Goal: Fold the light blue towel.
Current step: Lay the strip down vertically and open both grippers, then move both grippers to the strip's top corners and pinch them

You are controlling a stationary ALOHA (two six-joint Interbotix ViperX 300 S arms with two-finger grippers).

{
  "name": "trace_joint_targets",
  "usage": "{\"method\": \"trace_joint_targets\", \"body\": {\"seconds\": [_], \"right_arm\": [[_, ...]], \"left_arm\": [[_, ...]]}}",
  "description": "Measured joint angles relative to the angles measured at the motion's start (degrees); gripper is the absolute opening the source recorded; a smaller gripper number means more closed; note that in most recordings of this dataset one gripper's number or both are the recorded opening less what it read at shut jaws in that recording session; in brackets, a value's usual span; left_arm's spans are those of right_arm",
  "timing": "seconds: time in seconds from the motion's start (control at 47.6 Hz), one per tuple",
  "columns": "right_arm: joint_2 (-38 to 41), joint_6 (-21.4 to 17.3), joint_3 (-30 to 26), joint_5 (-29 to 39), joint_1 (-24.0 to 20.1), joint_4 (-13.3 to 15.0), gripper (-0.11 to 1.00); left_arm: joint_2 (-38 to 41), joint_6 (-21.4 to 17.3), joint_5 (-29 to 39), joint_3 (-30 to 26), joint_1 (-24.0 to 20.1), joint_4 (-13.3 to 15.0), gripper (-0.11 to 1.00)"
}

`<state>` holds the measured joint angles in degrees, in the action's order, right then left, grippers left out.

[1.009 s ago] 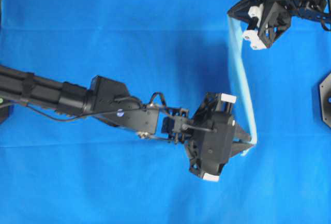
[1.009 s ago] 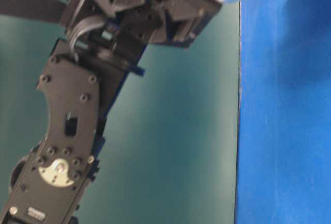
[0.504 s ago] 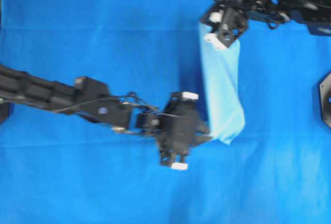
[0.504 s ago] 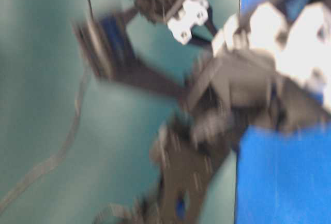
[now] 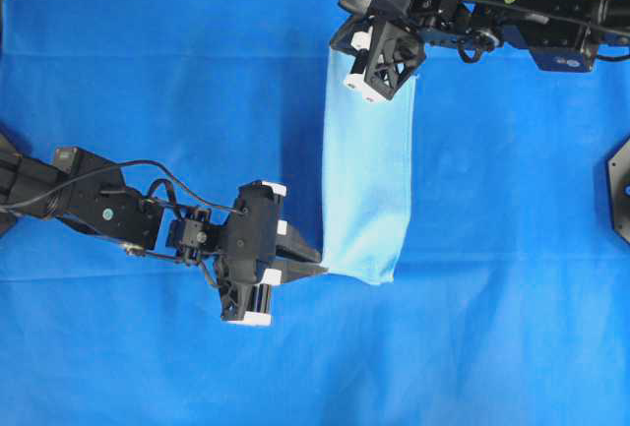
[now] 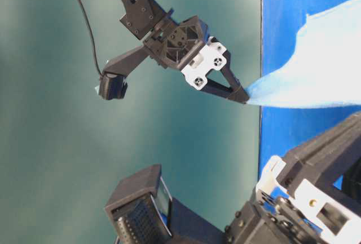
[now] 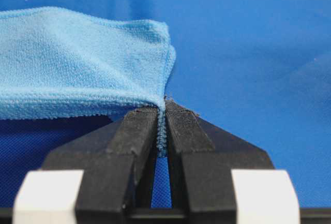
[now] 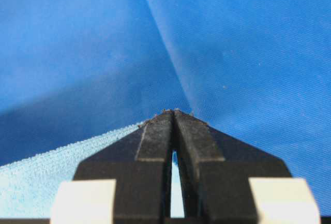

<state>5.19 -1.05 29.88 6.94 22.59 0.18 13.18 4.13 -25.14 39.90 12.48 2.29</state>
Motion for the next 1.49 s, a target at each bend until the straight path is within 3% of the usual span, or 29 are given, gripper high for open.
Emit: {"method": "trace_joint_targets", "body": {"seconds": [0.42,0.483,0.631,0.715,0.82,1.093,1.303,1.492], "right_arm": [[0.0,0.35,0.0,-0.44,-0.88,0.88,0.03],[0.0,0.53,-0.09,-0.62,-1.05,1.05,0.17],[0.0,0.62,-0.09,-0.62,-1.14,1.49,0.58],[-0.09,1.05,0.0,-0.7,-1.23,1.93,0.58],[0.0,1.58,-0.09,-0.7,-1.41,2.99,0.52],[-4.04,1.76,1.85,-0.7,-1.14,4.75,0.53],[-10.99,0.97,8.09,-0.7,-0.53,4.83,0.52],[-18.54,-0.35,16.17,-1.05,-6.06,4.31,0.52]], "left_arm": [[0.0,0.18,3.6,0.0,-0.09,-0.09,0.06],[0.0,0.26,4.13,0.0,-0.09,-0.09,0.19],[-0.79,0.35,6.77,0.0,0.35,-0.09,0.64],[-2.99,0.26,10.2,0.0,0.26,-0.09,0.8],[-6.94,0.26,14.85,0.0,0.26,-0.09,0.75],[-17.93,-0.88,20.39,1.23,-1.76,-0.26,0.73],[-25.05,-0.97,20.39,5.63,-5.98,-0.44,0.73],[-33.31,-1.14,20.39,10.02,-7.65,-0.44,0.73]]}}
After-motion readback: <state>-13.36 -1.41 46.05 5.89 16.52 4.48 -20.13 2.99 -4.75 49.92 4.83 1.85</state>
